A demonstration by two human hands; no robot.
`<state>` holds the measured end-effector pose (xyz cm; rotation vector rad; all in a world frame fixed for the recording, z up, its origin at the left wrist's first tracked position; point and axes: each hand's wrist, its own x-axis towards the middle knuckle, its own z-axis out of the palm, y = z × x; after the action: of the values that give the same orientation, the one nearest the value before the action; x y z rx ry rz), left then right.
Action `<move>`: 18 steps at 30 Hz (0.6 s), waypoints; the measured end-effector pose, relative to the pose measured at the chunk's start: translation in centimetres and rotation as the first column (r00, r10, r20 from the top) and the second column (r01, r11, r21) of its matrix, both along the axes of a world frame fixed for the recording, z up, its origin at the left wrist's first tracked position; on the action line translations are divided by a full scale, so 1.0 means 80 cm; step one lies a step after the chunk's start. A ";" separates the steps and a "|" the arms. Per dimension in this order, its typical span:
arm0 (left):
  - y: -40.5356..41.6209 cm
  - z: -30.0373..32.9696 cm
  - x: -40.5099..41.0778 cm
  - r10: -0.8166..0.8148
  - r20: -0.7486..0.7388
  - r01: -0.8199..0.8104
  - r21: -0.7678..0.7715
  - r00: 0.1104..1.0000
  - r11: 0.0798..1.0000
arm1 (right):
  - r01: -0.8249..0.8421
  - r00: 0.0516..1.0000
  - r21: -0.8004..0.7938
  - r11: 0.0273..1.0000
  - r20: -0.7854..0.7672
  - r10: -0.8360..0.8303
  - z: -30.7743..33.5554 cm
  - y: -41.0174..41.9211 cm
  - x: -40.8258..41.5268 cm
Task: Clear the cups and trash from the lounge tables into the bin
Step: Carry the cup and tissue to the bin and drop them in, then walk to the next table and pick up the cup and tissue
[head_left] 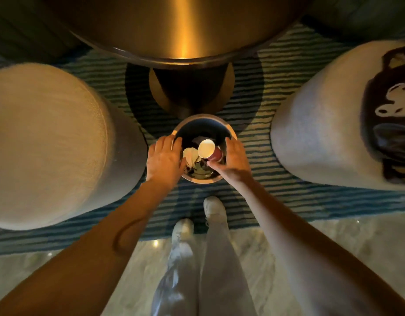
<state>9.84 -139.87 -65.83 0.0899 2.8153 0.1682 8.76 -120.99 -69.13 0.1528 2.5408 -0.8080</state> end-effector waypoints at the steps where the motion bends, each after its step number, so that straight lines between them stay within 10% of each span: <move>1: -0.003 0.001 0.002 -0.008 0.008 0.008 -0.022 1.000 1.000 | -0.040 0.999 0.061 0.997 -0.023 0.042 0.001 -0.003 0.002; 9: 0.100 0.184 0.060 -0.246 0.029 0.247 -0.033 0.969 0.968 | 0.220 0.939 0.075 0.973 -0.288 -0.190 0.207 0.102 0.121; 18: 0.344 0.288 0.181 -0.715 -0.017 0.715 -0.005 0.699 0.699 | 0.747 0.631 -0.019 0.664 -0.294 -0.718 0.297 0.296 0.363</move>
<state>24.32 -112.31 -42.79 1.1752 2.5619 -0.0193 37.78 -97.34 -45.38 1.2818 2.7727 -1.0307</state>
